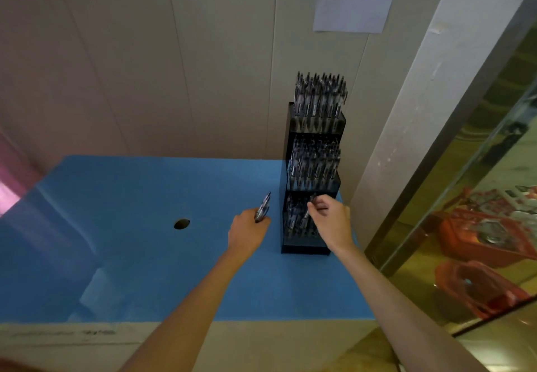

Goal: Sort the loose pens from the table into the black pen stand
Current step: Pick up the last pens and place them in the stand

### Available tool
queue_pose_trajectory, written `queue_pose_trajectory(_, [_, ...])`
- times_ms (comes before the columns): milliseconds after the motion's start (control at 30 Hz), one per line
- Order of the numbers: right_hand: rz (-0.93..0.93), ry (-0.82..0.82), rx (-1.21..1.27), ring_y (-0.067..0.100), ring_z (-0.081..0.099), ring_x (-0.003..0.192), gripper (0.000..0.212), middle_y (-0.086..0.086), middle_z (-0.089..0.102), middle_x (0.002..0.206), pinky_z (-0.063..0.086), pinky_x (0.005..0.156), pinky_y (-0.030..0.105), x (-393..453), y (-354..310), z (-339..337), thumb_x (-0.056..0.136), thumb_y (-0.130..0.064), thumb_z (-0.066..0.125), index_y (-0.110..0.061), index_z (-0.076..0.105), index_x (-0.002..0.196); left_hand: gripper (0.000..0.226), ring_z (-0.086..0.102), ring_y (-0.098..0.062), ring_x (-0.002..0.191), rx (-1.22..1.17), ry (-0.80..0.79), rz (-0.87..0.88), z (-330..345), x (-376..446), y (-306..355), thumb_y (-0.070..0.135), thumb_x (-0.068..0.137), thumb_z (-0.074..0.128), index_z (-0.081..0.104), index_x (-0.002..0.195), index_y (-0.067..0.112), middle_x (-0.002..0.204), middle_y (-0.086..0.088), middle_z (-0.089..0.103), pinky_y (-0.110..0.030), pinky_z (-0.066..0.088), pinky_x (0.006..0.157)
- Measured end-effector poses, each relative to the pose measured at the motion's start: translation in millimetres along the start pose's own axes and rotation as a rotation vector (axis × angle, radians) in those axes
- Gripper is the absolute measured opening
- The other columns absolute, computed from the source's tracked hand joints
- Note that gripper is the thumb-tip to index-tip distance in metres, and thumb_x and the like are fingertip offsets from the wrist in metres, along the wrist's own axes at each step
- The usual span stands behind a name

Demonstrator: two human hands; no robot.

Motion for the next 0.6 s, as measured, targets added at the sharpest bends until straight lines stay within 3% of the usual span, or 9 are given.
queue_pose_trajectory(233, [-0.015, -0.056, -0.103, -0.002, 0.065, 0.067, 0.016, -0.008, 0.069, 0.069, 0.056, 0.069, 0.015, 2.0, -2.8, 10.0, 0.093, -0.017, 0.069, -0.011, 0.068, 0.078, 0.041, 0.031, -0.015, 0.050, -0.021, -0.015, 0.021, 2.1, 0.3, 0.7, 0.019, 0.088, 0.059, 0.029, 0.061, 0.021, 0.053, 0.005, 0.034, -0.030, 0.025, 0.053])
queue_pose_trajectory(400, [0.001, -0.084, -0.138, -0.002, 0.063, 0.067, 0.015, -0.006, 0.069, 0.071, 0.049, 0.066, 0.008, 0.2, 0.1, 17.2, 0.093, -0.018, 0.069, -0.008, 0.070, 0.081, 0.042, 0.029, -0.014, 0.049, -0.018, -0.027, 0.026, 3.9, -1.9, -2.6, 0.018, 0.088, 0.059, 0.028, 0.061, 0.022, 0.053, 0.007, 0.032, -0.029, 0.024, 0.053])
queue_pose_trajectory(600, [0.041, -0.142, -0.200, 0.011, 0.067, 0.065, 0.022, 0.001, 0.070, 0.067, 0.059, 0.071, 0.030, -3.6, 8.1, 27.8, 0.092, -0.017, 0.071, -0.008, 0.069, 0.073, 0.040, 0.031, -0.014, 0.050, -0.003, -0.046, 0.023, 3.9, -5.1, -6.9, 0.018, 0.089, 0.059, 0.029, 0.061, 0.021, 0.054, 0.006, 0.034, -0.028, 0.024, 0.051])
Point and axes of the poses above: each hand's wrist, its own x-axis towards the middle knuckle, its own z-axis out of the palm, y = z × x, the point moved 6 cm from there along x, towards the middle knuckle
